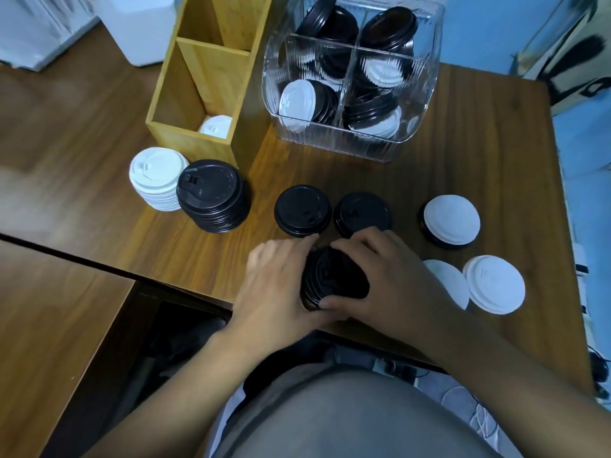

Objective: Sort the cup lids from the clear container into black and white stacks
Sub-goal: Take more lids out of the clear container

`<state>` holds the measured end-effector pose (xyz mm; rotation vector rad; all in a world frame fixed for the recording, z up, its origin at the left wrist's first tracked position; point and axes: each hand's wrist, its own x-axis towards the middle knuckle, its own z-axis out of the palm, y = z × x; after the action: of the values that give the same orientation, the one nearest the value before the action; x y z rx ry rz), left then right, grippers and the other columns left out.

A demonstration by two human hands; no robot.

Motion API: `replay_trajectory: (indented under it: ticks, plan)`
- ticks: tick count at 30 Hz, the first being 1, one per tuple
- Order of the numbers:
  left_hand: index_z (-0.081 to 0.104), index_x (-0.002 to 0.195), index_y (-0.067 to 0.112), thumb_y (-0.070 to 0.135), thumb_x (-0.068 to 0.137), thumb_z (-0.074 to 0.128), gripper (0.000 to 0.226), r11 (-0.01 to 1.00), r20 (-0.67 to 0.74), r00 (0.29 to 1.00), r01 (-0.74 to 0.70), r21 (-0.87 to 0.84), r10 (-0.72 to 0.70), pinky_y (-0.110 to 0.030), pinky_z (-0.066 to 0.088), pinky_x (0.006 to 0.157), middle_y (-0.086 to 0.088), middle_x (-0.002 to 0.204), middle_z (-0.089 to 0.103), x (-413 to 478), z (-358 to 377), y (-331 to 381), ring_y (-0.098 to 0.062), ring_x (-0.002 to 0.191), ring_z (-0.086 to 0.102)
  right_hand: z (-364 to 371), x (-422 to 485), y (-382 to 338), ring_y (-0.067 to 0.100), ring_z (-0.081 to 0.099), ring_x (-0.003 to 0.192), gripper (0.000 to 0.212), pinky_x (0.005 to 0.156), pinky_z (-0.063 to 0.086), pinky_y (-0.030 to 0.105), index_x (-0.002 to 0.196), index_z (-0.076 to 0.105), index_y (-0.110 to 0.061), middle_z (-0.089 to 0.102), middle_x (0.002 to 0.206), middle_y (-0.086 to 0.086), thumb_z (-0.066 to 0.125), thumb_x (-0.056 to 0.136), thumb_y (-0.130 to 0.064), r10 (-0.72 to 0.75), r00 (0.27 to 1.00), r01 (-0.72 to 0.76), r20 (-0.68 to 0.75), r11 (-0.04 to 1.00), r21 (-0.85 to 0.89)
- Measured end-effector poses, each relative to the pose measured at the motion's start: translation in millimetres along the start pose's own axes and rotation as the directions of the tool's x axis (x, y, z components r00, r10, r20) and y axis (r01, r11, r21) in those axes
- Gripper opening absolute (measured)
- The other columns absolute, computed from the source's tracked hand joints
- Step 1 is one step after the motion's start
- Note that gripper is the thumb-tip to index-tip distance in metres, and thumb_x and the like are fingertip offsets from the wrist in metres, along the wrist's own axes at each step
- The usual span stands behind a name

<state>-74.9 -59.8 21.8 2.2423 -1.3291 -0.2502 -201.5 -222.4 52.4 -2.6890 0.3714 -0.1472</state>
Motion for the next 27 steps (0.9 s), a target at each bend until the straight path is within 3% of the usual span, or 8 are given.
replay_trajectory:
  ticks: [2,6,12,17,22,27]
  plan:
    - [0.041,0.152,0.017,0.075,0.064,0.074,0.111,0.999,0.034,0.999,-0.023,-0.030,0.024,-0.043,0.031,0.112,0.006,0.130,0.053,-2.0,-2.3,-5.3,-0.019,0.125,0.045,1.8,2.1,-0.9,0.016,0.047,0.106,0.078,0.087,0.051,0.035,0.133,0.052,-0.027,0.048,0.118,-0.006,0.062,0.072,-0.075,-0.001,1.000,0.001,0.004,1.000,-0.006]
    - [0.038,0.154,0.016,0.062,0.073,0.072,0.099,0.992,0.072,0.995,-0.066,-0.106,0.073,-0.037,0.027,0.115,0.010,0.130,0.054,-3.5,-5.3,-15.6,-0.017,0.128,0.044,3.9,2.8,-2.8,0.015,0.047,0.109,0.078,0.084,0.053,0.035,0.133,0.051,-0.029,0.046,0.120,-0.006,0.064,0.072,-0.075,-0.012,0.999,0.014,0.039,0.999,-0.043]
    - [0.055,0.144,0.017,0.056,0.076,0.076,0.082,0.984,0.025,0.990,-0.136,-0.116,0.140,-0.041,0.033,0.111,0.010,0.134,0.056,-4.2,-3.9,-18.5,-0.017,0.126,0.047,3.4,4.2,-5.3,0.014,0.048,0.114,0.081,0.081,0.056,0.036,0.138,0.049,-0.029,0.041,0.123,-0.008,0.063,0.072,-0.073,0.014,0.995,-0.012,0.102,1.000,-0.019]
    - [0.055,0.146,0.013,0.060,0.080,0.073,0.083,0.981,0.037,0.983,-0.174,-0.085,0.178,-0.039,0.034,0.113,0.004,0.141,0.053,-5.2,-6.0,-20.4,-0.020,0.132,0.044,1.9,6.6,-6.0,0.012,0.043,0.114,0.080,0.078,0.056,0.036,0.139,0.047,-0.032,0.039,0.119,-0.010,0.066,0.072,-0.073,0.024,0.991,-0.020,0.132,0.999,-0.033]
    - [0.056,0.144,0.010,0.047,0.081,0.078,0.076,0.980,0.076,0.981,-0.170,-0.102,0.178,-0.022,0.027,0.117,0.000,0.155,0.043,-4.9,-17.7,-34.9,-0.018,0.140,0.040,2.6,5.0,-7.9,0.012,0.042,0.117,0.082,0.081,0.056,0.034,0.141,0.045,-0.031,0.036,0.122,-0.009,0.062,0.074,-0.074,0.029,0.990,-0.023,0.136,0.999,-0.047]
    - [0.061,0.132,0.010,0.028,0.086,0.080,0.053,0.992,-0.160,0.983,-0.100,-0.073,0.087,-0.028,0.040,0.108,-0.001,0.134,0.057,23.8,-32.0,-38.3,-0.020,0.123,0.055,5.2,0.5,-7.5,0.016,0.039,0.127,0.087,0.093,0.051,0.033,0.146,0.041,-0.026,0.037,0.139,-0.006,0.064,0.075,-0.072,-0.002,0.988,0.017,0.156,0.995,-0.093]
